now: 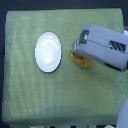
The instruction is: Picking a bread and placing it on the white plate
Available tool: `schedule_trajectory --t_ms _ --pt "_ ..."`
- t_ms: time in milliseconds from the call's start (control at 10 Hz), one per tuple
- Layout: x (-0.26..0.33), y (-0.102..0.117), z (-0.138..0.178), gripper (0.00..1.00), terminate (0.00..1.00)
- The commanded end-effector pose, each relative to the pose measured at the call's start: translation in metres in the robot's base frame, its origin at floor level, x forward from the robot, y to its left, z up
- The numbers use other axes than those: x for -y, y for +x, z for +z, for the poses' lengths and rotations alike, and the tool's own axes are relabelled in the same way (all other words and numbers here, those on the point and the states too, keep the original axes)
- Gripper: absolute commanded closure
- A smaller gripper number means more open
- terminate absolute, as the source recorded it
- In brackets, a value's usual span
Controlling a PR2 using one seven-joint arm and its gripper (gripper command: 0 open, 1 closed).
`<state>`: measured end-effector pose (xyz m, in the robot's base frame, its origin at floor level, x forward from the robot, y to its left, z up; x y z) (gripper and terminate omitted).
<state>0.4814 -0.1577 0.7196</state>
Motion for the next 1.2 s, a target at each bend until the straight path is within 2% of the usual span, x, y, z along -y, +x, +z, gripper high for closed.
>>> schedule_trajectory --t_ms 0,1100 --pt "0.003 0.008 0.01 1.0 0.0" --pt "-0.005 0.012 0.024 1.0 0.0"
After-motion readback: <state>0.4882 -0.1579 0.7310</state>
